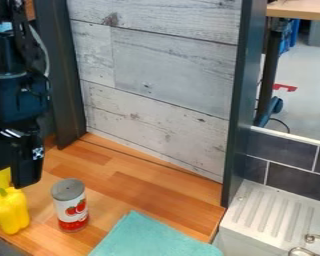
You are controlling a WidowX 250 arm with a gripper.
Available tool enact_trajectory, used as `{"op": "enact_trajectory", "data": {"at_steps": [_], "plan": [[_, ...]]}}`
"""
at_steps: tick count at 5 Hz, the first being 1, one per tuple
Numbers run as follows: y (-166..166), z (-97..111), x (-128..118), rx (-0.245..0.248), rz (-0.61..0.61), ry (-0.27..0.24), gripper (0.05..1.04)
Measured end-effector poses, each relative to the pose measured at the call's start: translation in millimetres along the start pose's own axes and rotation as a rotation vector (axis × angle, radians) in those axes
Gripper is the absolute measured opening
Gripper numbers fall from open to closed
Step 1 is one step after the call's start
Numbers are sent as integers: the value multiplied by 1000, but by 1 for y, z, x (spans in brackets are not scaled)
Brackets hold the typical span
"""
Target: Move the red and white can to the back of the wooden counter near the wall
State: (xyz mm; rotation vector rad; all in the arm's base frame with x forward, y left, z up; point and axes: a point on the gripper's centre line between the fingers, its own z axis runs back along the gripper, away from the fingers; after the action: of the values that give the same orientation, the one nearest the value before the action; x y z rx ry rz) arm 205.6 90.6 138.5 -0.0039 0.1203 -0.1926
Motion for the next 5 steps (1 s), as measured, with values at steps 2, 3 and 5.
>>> {"op": "enact_trajectory", "data": {"at_steps": [2, 3, 5], "plan": [[-8, -12, 1, -23, 69, 18, 1001], [-20, -23, 11, -19, 94, 36, 1001], [-40, -60, 30, -37, 203, 86, 1001]]}}
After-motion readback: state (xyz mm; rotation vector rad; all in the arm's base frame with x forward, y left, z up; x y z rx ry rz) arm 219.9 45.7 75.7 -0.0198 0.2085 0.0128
